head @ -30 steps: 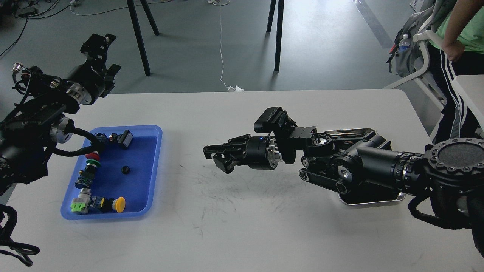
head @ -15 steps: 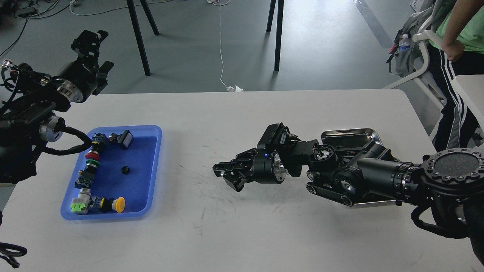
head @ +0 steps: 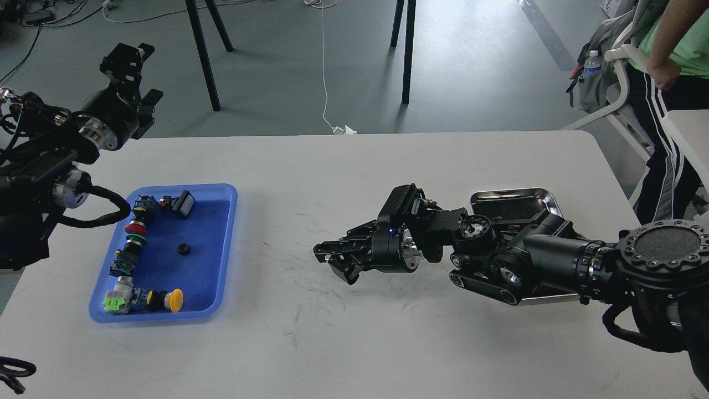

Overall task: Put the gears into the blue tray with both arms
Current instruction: 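Carry the black part with the right gripper toward the table center, then release the black part on the table and raise the right gripper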

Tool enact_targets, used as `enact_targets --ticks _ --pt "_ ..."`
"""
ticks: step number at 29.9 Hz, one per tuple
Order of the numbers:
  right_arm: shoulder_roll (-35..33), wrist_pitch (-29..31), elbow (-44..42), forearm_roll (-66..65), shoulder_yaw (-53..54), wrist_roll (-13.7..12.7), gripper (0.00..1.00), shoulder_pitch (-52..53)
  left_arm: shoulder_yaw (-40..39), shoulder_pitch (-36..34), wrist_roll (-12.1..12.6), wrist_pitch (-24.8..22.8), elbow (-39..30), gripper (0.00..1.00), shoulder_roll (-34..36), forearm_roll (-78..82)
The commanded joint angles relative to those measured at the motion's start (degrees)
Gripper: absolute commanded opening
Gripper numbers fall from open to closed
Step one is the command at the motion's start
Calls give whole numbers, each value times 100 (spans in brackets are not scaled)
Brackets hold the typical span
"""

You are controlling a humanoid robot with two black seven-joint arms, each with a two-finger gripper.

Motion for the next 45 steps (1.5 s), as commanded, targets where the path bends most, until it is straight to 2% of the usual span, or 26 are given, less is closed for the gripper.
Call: enact_targets --ticks 1,8,15,21,24,26,29,31,35,38,45 --pt "0 6 0 10 -7 0 28 16 0 25 0 -6 0 98 22 0" --pt "0 15 0 36 1 0 35 42 -26 121 0 -67 18 98 118 -34" --pt "0 15 0 106 19 0 46 77 -755 437 0 -77 9 98 93 -202" --pt "0 23 -18 194 238 0 52 130 -870 455 0 863 -87 98 -4 -272" --pt "0 58 -26 544 493 0 54 200 -993 464 0 706 -96 98 13 -298" --pt "0 59 -123 843 590 0 58 253 -1308 464 0 539 -96 98 -48 -342" --pt "0 50 -325 1186 800 0 71 323 -1722 491 0 363 -44 98 -258 -360" --pt "0 50 -395 1354 1063 0 77 332 -1714 464 0 398 -52 98 -408 -360" --pt "0 58 -483 1801 1783 0 80 359 -1697 578 0 468 -61 98 -488 -351" --pt "0 94 -580 2643 2504 0 85 367 -1592 684 0 442 -368 98 -523 -263" --pt "0 173 -694 4446 2682 0 87 490 -344 351 0 389 -755 98 -75 -141"
